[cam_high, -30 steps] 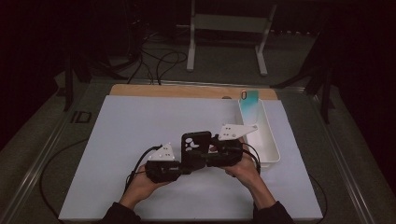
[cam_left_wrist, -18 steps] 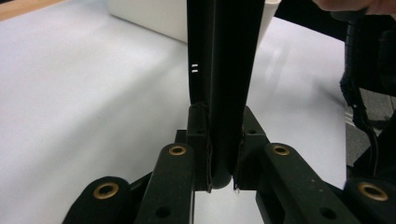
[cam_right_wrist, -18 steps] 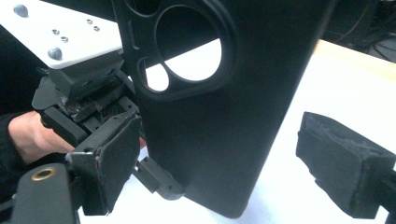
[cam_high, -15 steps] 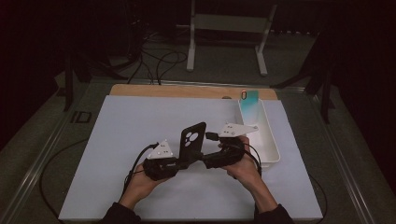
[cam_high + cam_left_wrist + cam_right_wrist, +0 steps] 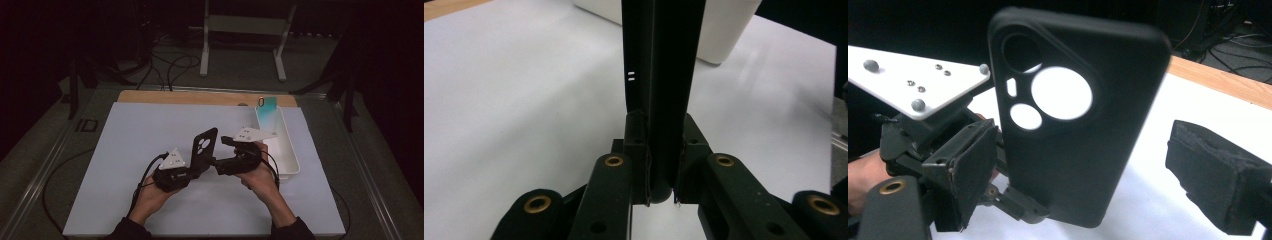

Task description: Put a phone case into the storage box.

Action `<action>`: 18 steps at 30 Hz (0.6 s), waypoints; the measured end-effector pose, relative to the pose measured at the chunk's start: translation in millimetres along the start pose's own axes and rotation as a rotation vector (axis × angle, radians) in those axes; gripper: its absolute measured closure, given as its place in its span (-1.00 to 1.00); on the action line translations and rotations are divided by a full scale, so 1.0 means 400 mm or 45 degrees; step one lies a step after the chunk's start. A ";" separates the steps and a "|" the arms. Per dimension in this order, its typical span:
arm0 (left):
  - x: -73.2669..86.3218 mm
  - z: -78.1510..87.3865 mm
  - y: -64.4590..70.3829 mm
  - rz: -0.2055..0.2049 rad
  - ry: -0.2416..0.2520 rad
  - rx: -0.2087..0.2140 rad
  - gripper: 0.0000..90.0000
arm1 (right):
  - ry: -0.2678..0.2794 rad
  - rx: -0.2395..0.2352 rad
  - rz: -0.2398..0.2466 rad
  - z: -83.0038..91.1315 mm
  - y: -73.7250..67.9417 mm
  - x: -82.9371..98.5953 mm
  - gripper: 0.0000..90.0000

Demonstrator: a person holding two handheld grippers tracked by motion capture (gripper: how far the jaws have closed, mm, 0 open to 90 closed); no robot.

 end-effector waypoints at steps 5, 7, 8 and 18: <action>0.000 -0.005 0.002 0.007 -0.001 -0.017 0.79 | 0.011 0.005 -0.024 -0.010 -0.011 -0.020 -0.72; -0.002 -0.005 0.004 0.005 0.002 -0.022 0.79 | 0.021 0.009 -0.043 -0.013 -0.009 -0.027 -0.73; -0.002 -0.005 0.004 0.005 0.002 -0.022 0.79 | 0.021 0.009 -0.043 -0.013 -0.009 -0.027 -0.73; -0.005 -0.007 0.008 -0.006 0.009 -0.039 0.79 | 0.032 -0.025 -0.115 -0.041 -0.007 -0.038 -0.77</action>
Point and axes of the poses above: each handheld gripper's, and its own axes: z roughly backward along the jaws, x roughly out of its underside, y roughly to its right, the point moved 10 cm from there along -z, roughly forward along the jaws, and after that the axes turned 12 degrees about -y, right-handed, at the moved point
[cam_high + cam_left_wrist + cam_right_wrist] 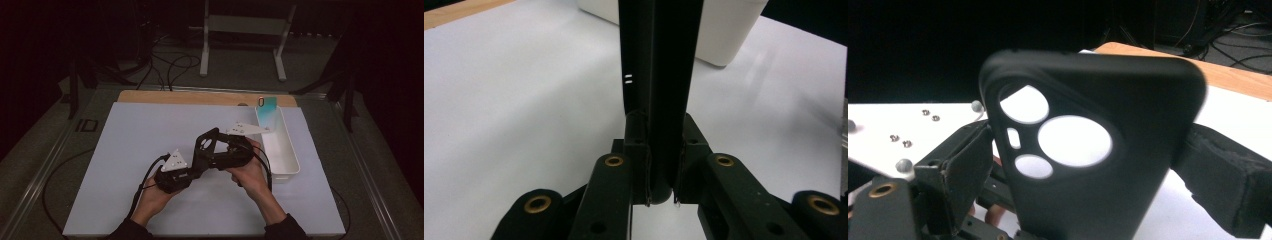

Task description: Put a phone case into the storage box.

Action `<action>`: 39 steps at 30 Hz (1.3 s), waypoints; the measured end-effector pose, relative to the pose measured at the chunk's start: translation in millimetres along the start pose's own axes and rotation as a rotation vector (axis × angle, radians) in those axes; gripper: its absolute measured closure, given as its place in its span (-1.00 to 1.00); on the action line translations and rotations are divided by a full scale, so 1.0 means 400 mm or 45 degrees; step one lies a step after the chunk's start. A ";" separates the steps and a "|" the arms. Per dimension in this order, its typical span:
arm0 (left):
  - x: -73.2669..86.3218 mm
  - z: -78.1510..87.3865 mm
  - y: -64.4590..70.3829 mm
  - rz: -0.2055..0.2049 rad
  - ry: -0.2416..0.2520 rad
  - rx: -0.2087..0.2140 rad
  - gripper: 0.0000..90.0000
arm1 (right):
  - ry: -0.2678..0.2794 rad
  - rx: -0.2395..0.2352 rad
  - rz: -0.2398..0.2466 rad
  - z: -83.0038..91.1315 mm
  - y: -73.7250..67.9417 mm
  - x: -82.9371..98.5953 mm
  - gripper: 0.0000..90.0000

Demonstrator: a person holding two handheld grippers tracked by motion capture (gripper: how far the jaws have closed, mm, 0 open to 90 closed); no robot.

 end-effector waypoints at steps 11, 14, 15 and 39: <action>-0.008 -0.003 0.017 -0.013 0.025 0.028 0.79 | 0.031 0.002 -0.038 -0.012 0.004 -0.003 -0.77; -0.009 -0.004 0.020 -0.011 0.028 0.042 0.79 | 0.035 0.008 -0.027 -0.009 0.002 -0.004 -0.75; -0.009 -0.004 0.021 -0.009 0.027 0.049 0.79 | 0.037 0.014 -0.028 -0.009 0.002 -0.004 -0.74; -0.011 0.001 0.015 -0.014 0.043 0.029 0.66 | 0.049 0.013 -0.010 0.000 0.001 0.001 -0.69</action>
Point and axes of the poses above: each handheld gripper's, and its own axes: z roughly backward along the jaws, x roughly out of its underside, y roughly to its right, the point moved 10 cm from there along -z, roughly forward along the jaws, and after that the axes turned 12 degrees about -y, right-handed, at the moved point
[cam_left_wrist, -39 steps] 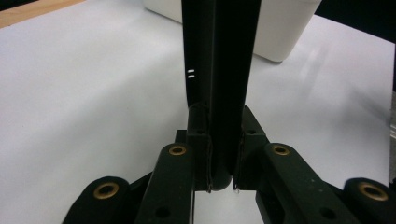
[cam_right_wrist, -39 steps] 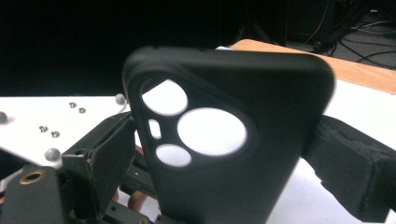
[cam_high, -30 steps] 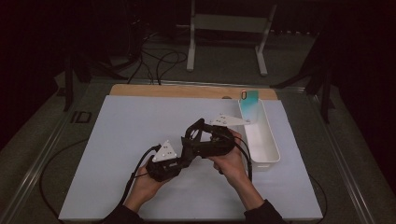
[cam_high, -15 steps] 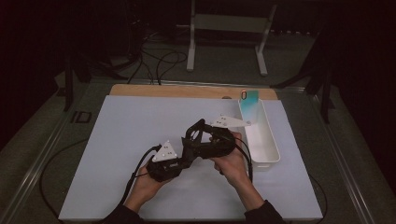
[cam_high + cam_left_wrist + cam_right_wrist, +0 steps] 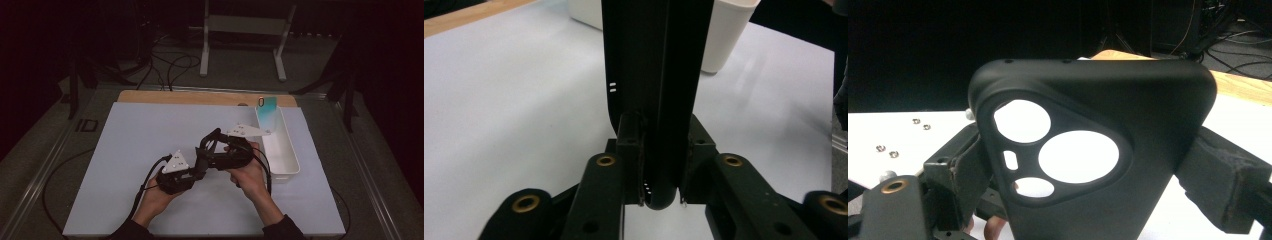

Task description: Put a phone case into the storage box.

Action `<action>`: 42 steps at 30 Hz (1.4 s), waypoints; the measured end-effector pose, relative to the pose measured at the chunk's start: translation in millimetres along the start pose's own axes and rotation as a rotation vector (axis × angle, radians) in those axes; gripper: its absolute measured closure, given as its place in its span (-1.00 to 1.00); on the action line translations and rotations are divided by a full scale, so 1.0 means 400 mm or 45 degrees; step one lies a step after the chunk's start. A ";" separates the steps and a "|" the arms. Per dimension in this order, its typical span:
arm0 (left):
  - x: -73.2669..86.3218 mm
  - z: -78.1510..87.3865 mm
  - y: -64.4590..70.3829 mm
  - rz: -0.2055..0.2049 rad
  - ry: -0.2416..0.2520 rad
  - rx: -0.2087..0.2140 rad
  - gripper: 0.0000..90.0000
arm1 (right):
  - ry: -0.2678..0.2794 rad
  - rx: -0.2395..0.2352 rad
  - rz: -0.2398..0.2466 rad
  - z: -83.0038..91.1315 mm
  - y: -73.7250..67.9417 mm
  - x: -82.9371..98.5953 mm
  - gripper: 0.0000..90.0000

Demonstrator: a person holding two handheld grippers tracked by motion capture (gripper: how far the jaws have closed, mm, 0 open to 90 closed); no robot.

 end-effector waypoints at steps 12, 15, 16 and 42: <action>-0.003 0.019 -0.009 0.026 0.016 -0.002 -0.03 | 0.006 0.012 0.012 0.004 0.002 -0.001 -0.68; -0.004 0.029 -0.024 0.047 0.034 -0.066 -0.23 | 0.011 0.019 0.011 0.009 0.006 -0.002 -0.68; -0.003 0.032 -0.030 0.054 0.034 -0.088 -0.30 | 0.011 0.020 0.010 0.010 0.008 -0.002 -0.68; 0.081 0.148 -0.146 0.191 0.123 -0.339 -1.00 | 0.028 0.086 0.028 0.043 0.039 -0.016 -0.68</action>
Point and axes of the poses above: each handheld gripper's, and its own axes: z roughly backward along the jaws, x roughly out of its underside, y roughly to its right, the point moved 10 cm from there along -z, roughly forward along the jaws, and after that the axes turned 12 degrees about -y, right-handed, at the moved point
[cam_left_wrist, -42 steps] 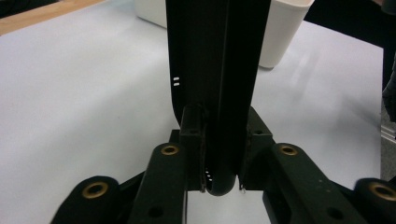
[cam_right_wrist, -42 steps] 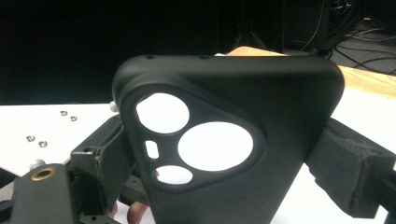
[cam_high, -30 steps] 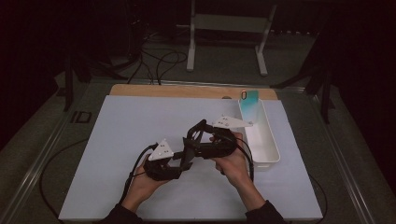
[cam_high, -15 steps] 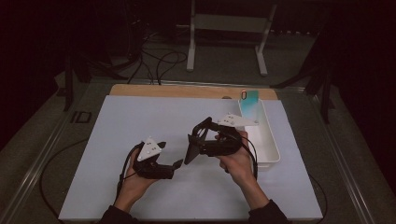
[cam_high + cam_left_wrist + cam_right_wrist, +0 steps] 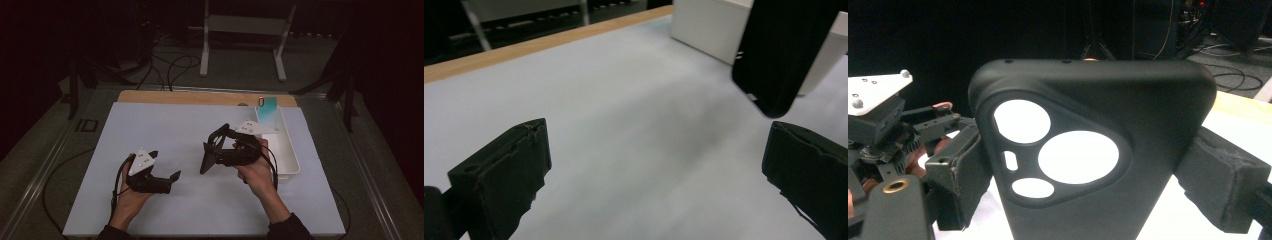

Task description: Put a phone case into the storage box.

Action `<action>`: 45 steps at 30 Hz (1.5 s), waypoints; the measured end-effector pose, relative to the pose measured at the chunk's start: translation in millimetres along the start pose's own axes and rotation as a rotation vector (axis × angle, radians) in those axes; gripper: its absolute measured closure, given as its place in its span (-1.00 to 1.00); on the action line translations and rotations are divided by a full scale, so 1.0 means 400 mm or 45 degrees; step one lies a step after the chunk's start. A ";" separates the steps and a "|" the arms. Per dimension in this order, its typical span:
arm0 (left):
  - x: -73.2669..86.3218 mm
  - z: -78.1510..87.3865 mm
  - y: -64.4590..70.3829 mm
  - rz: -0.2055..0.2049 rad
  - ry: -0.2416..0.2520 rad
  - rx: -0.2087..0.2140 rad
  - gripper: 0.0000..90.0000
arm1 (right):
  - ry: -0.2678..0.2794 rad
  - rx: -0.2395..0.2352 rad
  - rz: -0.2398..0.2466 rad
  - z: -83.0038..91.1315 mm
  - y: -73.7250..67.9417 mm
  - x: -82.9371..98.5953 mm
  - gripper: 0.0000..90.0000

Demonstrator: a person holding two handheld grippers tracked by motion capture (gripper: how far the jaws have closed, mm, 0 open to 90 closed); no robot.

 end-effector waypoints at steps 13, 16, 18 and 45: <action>0.064 0.032 -0.049 0.021 0.028 -0.058 -1.00 | 0.010 0.030 0.006 0.021 0.021 -0.007 -0.68; 0.075 0.040 -0.058 0.030 0.034 -0.071 -1.00 | 0.013 0.034 0.005 0.024 0.024 -0.008 -0.68; 0.088 0.052 -0.069 0.043 0.048 -0.083 -1.00 | 0.017 0.031 0.003 0.029 0.027 -0.010 -0.68; 0.149 0.071 -0.120 0.101 0.064 -0.196 -1.00 | 0.040 0.097 -0.044 0.060 0.099 -0.056 -0.68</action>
Point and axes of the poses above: each handheld gripper's, and its own axes: z roughly backward along the jaws, x roughly out of its underside, y roughly to its right, the point moved 10 cm from there along -z, roughly forward along the jaws, and after that the axes turned 12 degrees about -y, right-handed, at the moved point
